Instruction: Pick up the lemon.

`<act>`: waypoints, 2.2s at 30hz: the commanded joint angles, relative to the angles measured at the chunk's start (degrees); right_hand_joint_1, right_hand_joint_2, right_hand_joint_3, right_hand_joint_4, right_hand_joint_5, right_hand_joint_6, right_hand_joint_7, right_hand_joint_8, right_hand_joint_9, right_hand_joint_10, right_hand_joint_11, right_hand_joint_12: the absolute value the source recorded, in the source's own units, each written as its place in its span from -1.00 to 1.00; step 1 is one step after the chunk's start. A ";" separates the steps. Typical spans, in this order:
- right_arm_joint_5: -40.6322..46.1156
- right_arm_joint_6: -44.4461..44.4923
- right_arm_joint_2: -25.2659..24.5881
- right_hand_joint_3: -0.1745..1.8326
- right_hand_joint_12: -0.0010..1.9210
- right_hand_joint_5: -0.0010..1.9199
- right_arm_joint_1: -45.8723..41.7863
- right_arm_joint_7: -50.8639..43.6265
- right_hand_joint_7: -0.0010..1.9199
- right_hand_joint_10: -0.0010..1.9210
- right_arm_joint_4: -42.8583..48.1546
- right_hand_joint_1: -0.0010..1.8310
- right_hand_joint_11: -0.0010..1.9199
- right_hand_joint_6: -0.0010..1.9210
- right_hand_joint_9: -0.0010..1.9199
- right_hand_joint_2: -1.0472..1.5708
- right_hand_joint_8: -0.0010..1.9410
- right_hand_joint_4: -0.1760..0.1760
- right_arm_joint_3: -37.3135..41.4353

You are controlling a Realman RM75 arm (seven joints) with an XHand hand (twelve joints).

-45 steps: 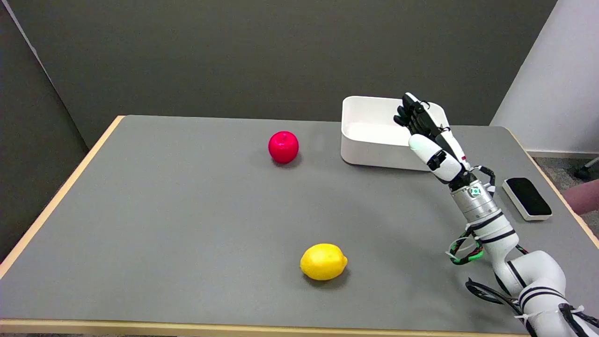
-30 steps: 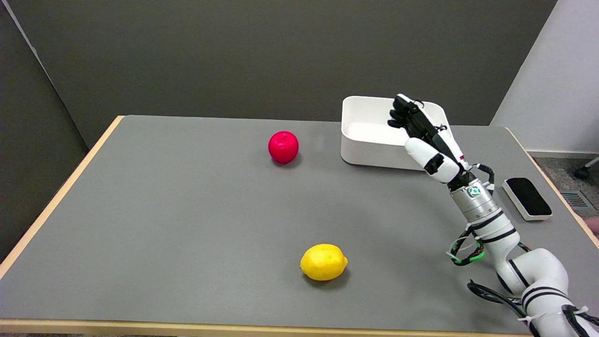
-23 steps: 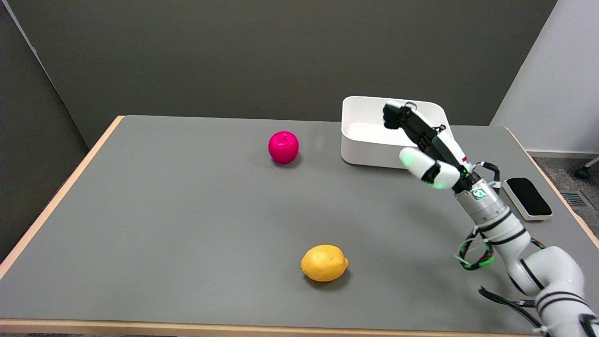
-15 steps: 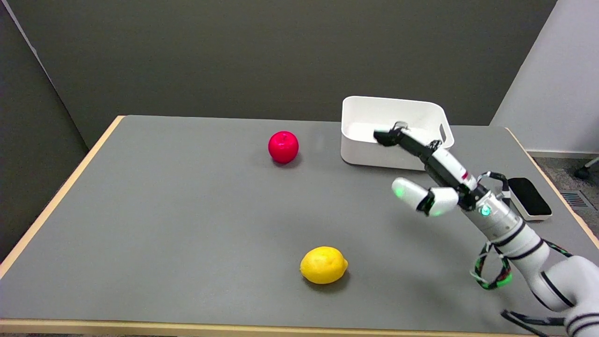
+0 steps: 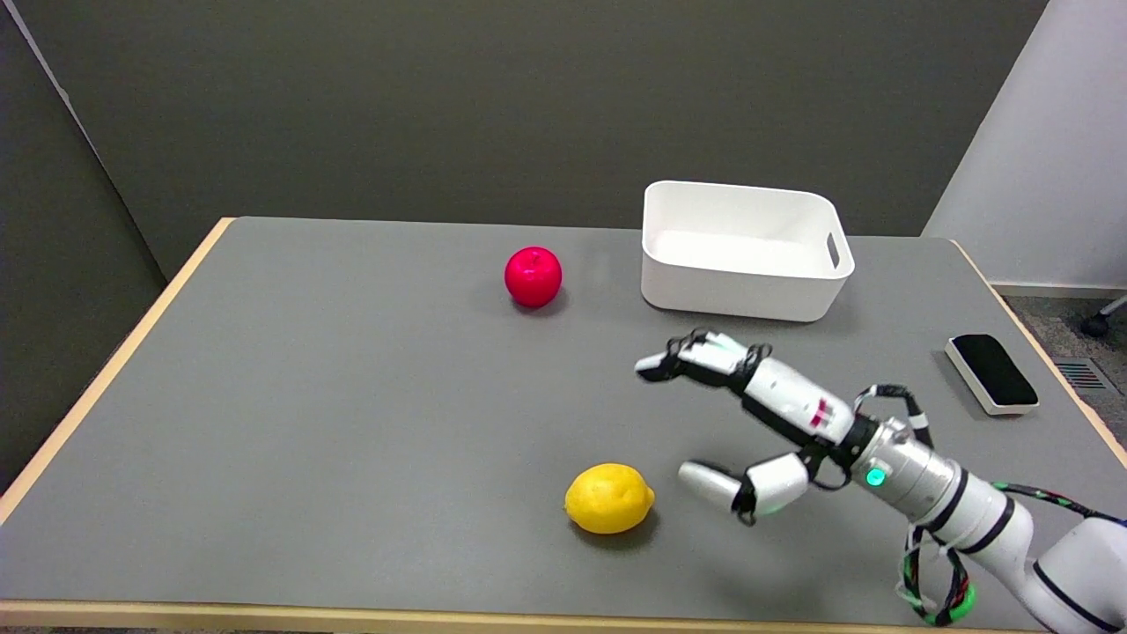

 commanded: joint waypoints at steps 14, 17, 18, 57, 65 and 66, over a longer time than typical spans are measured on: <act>-0.34 25.15 2.37 0.11 0.17 -0.82 -0.97 -22.93 -0.72 -0.17 11.90 -0.41 -1.00 -0.52 -0.82 0.26 -0.52 -0.75 -20.34; 0.81 25.20 2.25 0.12 0.16 -0.82 -1.49 -23.07 -0.73 -0.18 11.40 -0.42 -1.00 -0.53 -0.83 0.26 -0.53 -0.75 -20.66; 0.81 25.35 2.17 0.12 0.16 -0.82 -1.67 -23.07 -0.73 -0.18 11.39 -0.42 -1.00 -0.53 -0.83 0.26 -0.53 -0.76 -20.63; 3.60 8.43 -5.61 -0.66 0.97 -0.57 7.56 -30.98 -0.47 0.92 -8.10 0.21 -0.95 0.52 -0.52 0.83 1.00 -0.88 -20.45; 3.60 8.65 -6.20 -0.73 1.00 -0.56 11.48 -30.84 -0.41 0.99 -7.36 0.18 -0.88 0.69 -0.41 0.85 1.00 -0.84 -14.47; 3.60 9.20 -6.12 -0.74 1.00 -0.56 12.14 -30.82 -0.41 0.99 -7.07 0.18 -0.87 0.69 -0.42 0.85 1.00 -0.84 -13.57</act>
